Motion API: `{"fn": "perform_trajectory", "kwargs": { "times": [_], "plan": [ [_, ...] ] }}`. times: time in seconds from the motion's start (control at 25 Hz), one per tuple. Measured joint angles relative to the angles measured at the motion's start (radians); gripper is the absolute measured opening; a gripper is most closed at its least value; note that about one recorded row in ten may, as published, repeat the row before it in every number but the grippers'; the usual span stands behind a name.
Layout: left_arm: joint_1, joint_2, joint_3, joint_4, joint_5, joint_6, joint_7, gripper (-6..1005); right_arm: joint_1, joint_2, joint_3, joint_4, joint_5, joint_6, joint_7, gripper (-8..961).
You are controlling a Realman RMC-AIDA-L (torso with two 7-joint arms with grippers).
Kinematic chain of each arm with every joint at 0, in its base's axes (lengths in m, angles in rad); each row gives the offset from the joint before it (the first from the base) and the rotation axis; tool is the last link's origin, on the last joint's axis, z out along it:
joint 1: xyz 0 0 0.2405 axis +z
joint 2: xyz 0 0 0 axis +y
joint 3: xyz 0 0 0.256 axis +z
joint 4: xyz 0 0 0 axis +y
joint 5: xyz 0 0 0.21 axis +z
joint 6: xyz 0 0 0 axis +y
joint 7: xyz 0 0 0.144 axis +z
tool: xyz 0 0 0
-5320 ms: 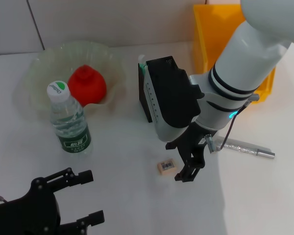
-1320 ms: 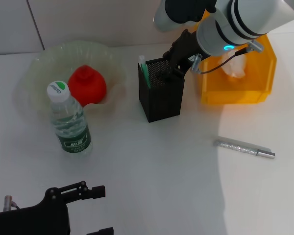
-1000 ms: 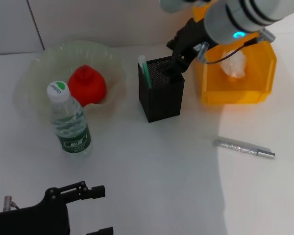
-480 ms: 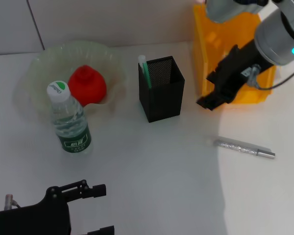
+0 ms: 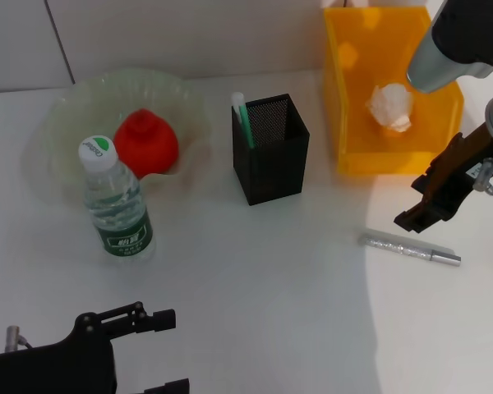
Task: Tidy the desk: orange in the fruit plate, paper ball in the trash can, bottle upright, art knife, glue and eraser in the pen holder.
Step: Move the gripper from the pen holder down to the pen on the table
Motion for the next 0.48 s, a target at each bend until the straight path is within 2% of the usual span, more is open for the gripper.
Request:
{"fn": "perform_trajectory", "kwargs": {
  "times": [0.48],
  "plan": [
    [0.002,-0.002,0.001,-0.003,0.0,-0.002,0.006,782,0.002,0.0,-0.012,0.146,-0.002,0.086,-0.027,582]
  ]
}}
